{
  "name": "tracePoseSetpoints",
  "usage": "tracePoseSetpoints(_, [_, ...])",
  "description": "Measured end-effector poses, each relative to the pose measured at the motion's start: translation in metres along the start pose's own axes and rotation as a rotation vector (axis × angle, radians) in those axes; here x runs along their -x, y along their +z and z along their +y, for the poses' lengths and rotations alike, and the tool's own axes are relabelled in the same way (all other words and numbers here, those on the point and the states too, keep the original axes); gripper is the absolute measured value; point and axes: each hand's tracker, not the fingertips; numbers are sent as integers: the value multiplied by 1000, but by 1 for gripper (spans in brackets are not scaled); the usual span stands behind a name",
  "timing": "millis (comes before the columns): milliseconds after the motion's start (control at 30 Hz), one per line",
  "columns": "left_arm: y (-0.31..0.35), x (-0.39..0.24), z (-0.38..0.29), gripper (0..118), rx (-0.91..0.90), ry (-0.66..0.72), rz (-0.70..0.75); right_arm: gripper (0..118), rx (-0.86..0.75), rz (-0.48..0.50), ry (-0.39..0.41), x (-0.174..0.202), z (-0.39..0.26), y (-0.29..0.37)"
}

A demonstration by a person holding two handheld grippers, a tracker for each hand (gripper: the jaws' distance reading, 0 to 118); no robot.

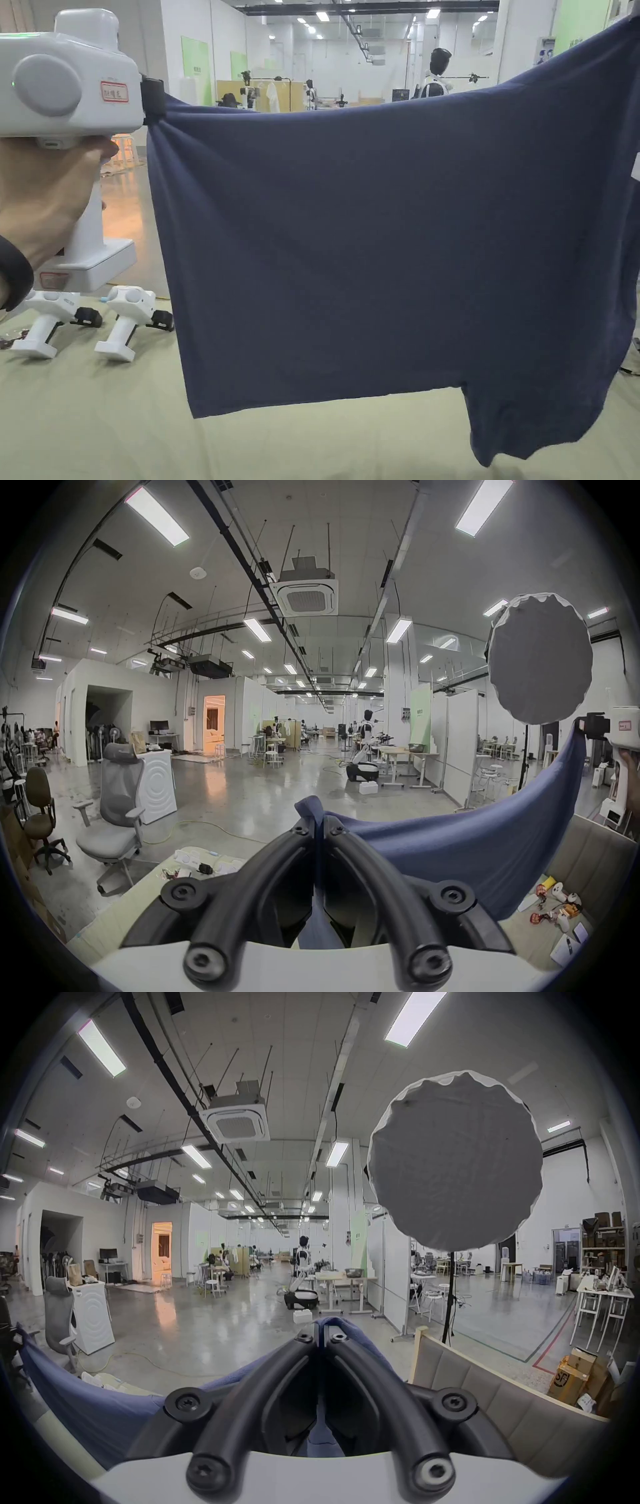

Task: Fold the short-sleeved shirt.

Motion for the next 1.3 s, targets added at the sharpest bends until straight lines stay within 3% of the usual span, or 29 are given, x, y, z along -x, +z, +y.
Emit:
tracePoseSetpoints(200, [-25,4,-64,6,127,5,-45,4,127,25,-24,-8,-71,-3])
tracePoseSetpoints(333, [-23,-4,-117,6,206,-23,-59,4,202,36,-107,-20,-117,-13])
tracePoseSetpoints(600, [6,-2,-182,6,295,51,-101,4,274,99,-55,-29,-177,35])
tracePoseSetpoints(800, [90,13,-226,6,334,58,-177,4,290,191,-89,-60,-215,137])
tracePoseSetpoints(867, [118,23,-246,6,338,52,-164,4,321,256,-67,-72,-230,175])
tracePoseSetpoints(933, [158,31,-266,6,351,79,-185,4,361,256,-25,-85,-250,215])
tracePoseSetpoints(1033, [224,40,-296,6,325,155,-187,4,390,273,-59,-105,-281,286])
tracePoseSetpoints(1100, [259,44,-310,6,353,181,-189,4,415,292,-129,-118,-302,327])
tracePoseSetpoints(1300, [349,51,-361,6,441,180,-172,4,527,252,-131,-138,-374,426])
